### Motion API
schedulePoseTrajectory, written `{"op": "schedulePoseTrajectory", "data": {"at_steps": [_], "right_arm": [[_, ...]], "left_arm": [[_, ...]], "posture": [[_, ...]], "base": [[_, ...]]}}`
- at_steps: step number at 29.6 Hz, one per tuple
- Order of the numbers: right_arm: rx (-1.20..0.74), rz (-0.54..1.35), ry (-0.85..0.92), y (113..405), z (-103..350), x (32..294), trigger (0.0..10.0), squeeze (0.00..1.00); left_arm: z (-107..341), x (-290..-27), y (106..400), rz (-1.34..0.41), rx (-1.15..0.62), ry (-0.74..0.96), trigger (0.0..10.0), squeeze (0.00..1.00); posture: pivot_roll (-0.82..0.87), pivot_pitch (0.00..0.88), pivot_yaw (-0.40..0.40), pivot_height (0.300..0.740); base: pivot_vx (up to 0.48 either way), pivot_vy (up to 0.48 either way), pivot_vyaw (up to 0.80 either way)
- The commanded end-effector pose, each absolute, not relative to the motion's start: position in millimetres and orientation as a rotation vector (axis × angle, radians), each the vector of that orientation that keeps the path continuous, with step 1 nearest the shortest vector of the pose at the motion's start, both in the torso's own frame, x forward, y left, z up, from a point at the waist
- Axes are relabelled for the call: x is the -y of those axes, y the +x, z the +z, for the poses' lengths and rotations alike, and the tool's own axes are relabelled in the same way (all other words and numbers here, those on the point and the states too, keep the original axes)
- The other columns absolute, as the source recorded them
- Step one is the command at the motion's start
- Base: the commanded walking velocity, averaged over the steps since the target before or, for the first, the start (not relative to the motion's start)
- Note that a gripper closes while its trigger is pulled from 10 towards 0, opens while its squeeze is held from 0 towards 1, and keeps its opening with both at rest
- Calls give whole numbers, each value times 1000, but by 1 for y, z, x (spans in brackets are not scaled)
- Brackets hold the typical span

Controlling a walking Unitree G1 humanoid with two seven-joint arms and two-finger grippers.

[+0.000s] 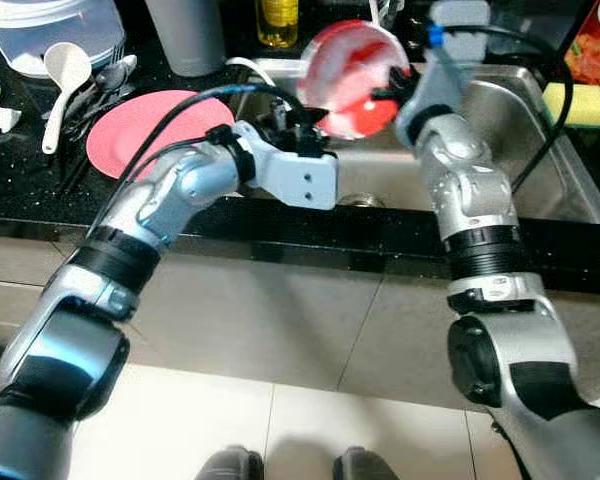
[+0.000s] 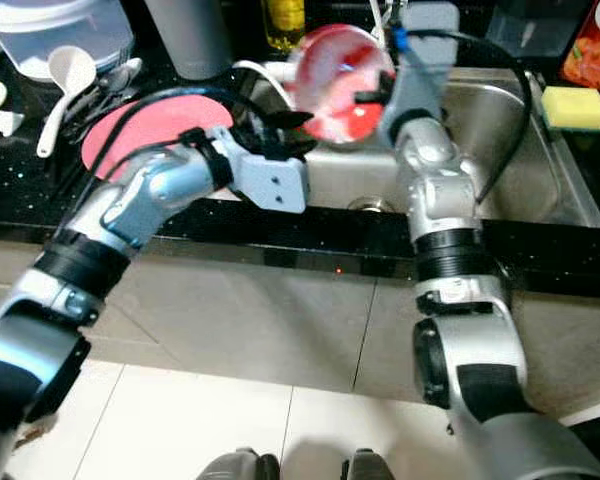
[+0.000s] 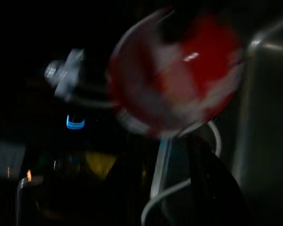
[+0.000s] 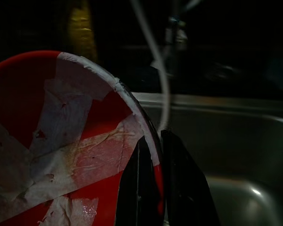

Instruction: Kitchen organization

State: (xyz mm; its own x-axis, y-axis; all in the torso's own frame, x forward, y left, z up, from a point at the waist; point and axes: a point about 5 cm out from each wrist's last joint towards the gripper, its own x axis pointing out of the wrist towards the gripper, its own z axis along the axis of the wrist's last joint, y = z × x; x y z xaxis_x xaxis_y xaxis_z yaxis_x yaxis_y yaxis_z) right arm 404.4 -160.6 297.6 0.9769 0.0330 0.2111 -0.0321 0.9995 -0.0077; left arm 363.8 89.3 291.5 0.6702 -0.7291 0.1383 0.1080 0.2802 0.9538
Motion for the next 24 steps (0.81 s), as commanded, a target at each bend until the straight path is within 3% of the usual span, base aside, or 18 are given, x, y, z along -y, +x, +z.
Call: {"op": "schedulePoseTrajectory", "data": {"at_steps": [1,6,9,11,12,20,21,22,23,24], "right_arm": [[260,38,-25,405,308,157,10000,0],[210,5,-87,410,296,162,10000,0],[102,41,-130,419,275,161,10000,0],[77,54,-133,420,271,161,10000,0],[13,101,-141,422,259,153,10000,0],[-71,125,-129,424,238,139,10000,0],[-96,119,-150,424,230,137,10000,82],[-96,119,-150,424,230,137,10000,82],[-118,117,-169,423,223,135,10000,573],[-118,117,-169,423,223,135,10000,573]], "left_arm": [[296,-100,365,-568,606,1054,10000,0],[296,-119,366,-473,519,804,10000,0],[302,-143,361,-329,464,458,10000,0],[304,-148,360,-300,457,396,10000,0],[311,-159,358,-230,458,260,10000,0],[330,-177,343,-166,509,72,10000,0],[333,-180,339,-162,514,16,10000,0],[333,-180,339,-162,514,16,10000,0],[335,-183,335,-156,518,-23,10000,0],[335,-183,335,-156,518,-23,10000,0]], "posture": [[-18,104,61,740],[-19,108,57,740],[-21,114,50,740],[-18,114,44,740],[-14,116,37,740],[6,116,19,740],[9,116,17,740],[9,116,17,740],[17,118,13,740],[17,118,13,740]], "base": [[0,0,0],[0,0,0],[0,0,0],[0,0,0],[0,0,0],[0,0,0],[0,0,0],[0,0,0],[0,0,0],[0,0,0]]}}
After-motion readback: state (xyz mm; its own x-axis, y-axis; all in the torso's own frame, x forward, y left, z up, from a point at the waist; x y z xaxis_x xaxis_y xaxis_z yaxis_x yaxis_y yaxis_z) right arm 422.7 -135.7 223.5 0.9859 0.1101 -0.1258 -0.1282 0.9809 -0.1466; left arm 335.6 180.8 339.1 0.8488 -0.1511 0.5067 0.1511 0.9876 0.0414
